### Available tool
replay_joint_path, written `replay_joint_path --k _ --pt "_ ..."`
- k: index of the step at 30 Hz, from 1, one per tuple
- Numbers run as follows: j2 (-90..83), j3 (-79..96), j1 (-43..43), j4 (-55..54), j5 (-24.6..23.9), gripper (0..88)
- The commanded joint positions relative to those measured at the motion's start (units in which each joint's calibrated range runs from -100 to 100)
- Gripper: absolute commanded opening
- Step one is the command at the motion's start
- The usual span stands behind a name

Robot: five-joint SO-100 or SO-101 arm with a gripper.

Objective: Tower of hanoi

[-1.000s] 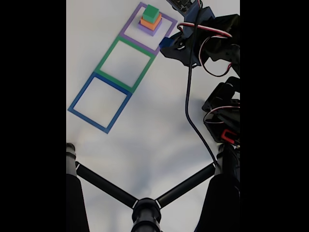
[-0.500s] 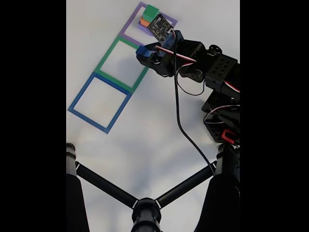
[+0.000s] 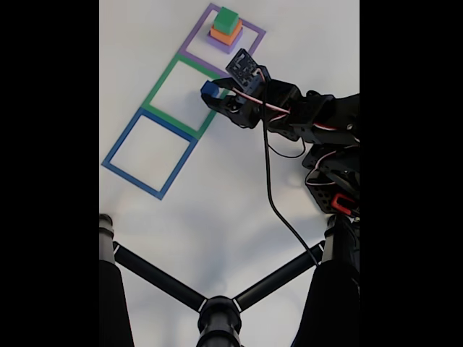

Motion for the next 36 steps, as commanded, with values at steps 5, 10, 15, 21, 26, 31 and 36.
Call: replay_joint_path --k 5,10,15,21,26,31,36 --pt "11.7 -1.2 -1.9 -13.7 0.6 5.5" --pt "18.8 -4.2 -2.3 -18.2 0.6 5.6" --pt "24.8 -8.9 -2.1 -20.5 0.6 5.6" --pt "29.7 -12.8 -2.3 -21.9 0.6 5.7" --pt "32.7 -15.8 -2.3 -21.9 0.6 6.1" --pt "33.1 -14.0 -2.3 -22.6 0.6 14.7" --pt "33.3 -12.7 -1.7 -22.6 0.6 21.3"
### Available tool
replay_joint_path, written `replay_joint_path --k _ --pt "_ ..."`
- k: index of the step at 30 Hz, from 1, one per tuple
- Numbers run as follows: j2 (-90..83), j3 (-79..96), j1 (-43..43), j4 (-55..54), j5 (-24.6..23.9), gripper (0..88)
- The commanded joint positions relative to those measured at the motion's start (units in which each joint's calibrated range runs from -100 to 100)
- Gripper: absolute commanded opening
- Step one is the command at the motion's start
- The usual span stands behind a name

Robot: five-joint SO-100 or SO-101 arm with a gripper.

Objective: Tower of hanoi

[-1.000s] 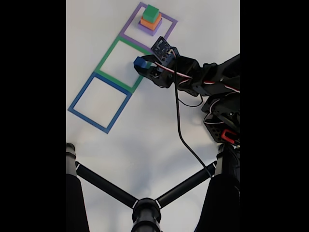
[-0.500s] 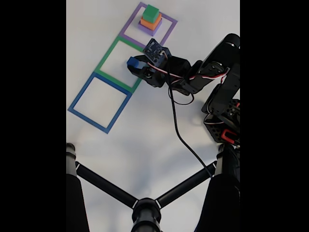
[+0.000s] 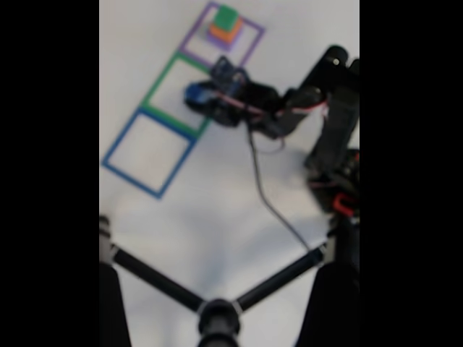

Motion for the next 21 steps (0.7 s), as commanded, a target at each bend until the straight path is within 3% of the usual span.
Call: replay_joint_path --k 1,7,12,14,17,21 --pt "-0.4 0.2 0.3 -1.3 0.4 22.3" --pt "-7.6 2.0 0.9 0.3 0.4 25.7" --pt "-23.6 5.3 2.3 10.6 0.4 21.3" --pt "-32.3 4.8 3.4 21.1 0.4 16.9" --pt "-48.4 0.5 5.0 46.9 0.4 6.2" --pt "-60.0 -9.4 7.1 72.5 0.4 0.1"
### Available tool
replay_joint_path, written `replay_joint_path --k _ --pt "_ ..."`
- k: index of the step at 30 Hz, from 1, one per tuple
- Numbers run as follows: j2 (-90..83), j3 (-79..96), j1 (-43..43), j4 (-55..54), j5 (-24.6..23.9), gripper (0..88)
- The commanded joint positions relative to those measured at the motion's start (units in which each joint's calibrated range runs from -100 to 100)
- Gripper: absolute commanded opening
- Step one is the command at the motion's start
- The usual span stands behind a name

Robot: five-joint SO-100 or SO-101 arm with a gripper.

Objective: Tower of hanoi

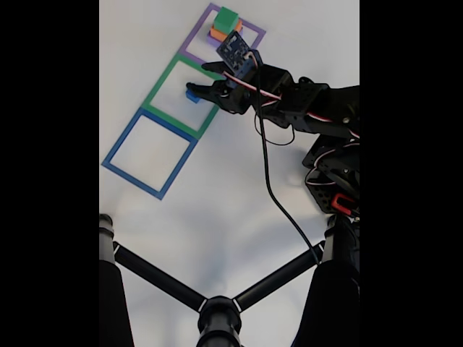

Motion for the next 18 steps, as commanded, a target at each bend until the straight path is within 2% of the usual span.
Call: replay_joint_path --k 1,8,18 --pt "-14.4 -12.5 3.3 32.8 0.0 0.0" --pt "-17.2 -32.0 11.2 59.2 0.0 0.0" --pt "-13.5 -59.2 21.6 84.4 0.0 0.0"
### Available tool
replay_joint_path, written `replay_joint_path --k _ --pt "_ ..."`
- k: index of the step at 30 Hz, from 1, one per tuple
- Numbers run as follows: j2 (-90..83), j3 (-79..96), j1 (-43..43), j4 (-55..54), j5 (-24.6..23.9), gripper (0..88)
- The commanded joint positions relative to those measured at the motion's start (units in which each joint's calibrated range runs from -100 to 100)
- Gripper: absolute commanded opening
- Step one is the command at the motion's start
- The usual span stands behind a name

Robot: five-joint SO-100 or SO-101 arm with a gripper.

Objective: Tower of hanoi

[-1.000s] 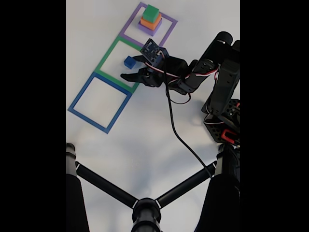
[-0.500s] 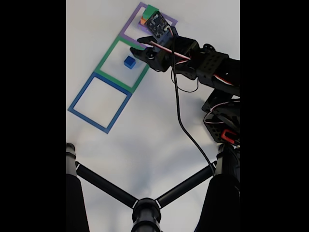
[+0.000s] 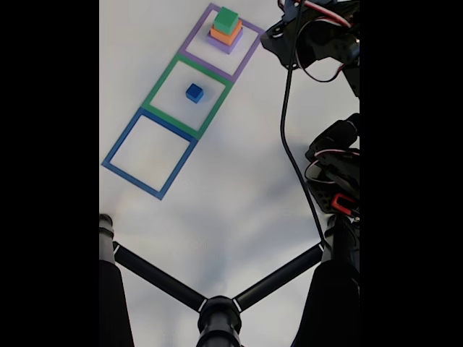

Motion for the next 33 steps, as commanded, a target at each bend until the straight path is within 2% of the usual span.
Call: replay_joint_path --k 1,3,7,12,17,20,24,33 --pt "1.5 -11.4 3.8 7.7 0.0 0.0" --pt "1.4 -11.4 4.8 8.5 0.0 0.0" --pt "0.6 -6.5 6.3 6.6 0.0 7.3" --pt "-2.2 8.3 7.9 -8.0 0.0 21.8" --pt "-2.3 18.8 9.3 -19.5 0.0 23.2" --pt "-2.5 26.9 9.9 -30.5 0.0 22.5" --pt "0.4 34.8 10.6 -45.7 0.0 28.9" --pt "10.5 42.9 10.0 -67.4 0.0 35.3"
